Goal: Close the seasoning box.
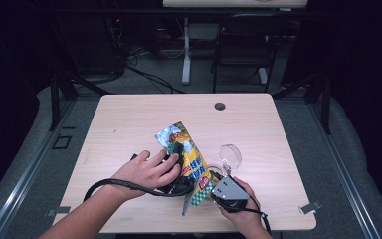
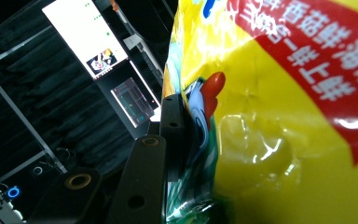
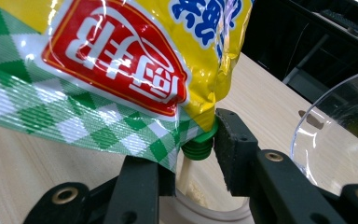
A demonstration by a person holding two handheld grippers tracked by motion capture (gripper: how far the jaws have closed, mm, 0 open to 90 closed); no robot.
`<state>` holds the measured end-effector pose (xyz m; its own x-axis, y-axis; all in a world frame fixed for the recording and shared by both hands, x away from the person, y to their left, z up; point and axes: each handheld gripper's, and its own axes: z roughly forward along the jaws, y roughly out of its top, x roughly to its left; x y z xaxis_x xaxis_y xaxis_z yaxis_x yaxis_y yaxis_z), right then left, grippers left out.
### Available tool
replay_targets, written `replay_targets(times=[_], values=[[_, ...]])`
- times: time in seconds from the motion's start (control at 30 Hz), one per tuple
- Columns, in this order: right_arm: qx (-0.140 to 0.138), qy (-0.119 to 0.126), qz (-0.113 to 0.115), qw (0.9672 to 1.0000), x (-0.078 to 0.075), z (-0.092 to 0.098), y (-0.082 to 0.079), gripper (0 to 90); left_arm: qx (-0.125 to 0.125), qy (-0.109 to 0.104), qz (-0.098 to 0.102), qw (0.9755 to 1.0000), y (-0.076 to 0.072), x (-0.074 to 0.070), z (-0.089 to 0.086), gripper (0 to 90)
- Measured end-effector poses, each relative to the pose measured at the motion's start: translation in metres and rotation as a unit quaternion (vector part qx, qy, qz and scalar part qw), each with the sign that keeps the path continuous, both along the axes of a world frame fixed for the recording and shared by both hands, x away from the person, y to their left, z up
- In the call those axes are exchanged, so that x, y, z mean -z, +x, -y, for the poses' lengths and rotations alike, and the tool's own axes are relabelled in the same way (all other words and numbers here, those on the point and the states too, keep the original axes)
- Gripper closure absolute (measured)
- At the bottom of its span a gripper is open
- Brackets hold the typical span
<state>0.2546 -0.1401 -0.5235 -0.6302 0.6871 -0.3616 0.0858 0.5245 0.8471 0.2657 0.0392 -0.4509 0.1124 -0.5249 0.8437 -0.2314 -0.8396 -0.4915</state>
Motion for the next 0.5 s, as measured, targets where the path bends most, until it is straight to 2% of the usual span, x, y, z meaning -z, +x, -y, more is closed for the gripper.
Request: replay_targets(times=[0.5], values=[[0.001,0.002,0.003,1.0,-0.0001,-0.0005,-0.0004,70.2,0.011,0.009,0.01,0.9998,-0.0033,-0.0006,-0.0014,81.1]])
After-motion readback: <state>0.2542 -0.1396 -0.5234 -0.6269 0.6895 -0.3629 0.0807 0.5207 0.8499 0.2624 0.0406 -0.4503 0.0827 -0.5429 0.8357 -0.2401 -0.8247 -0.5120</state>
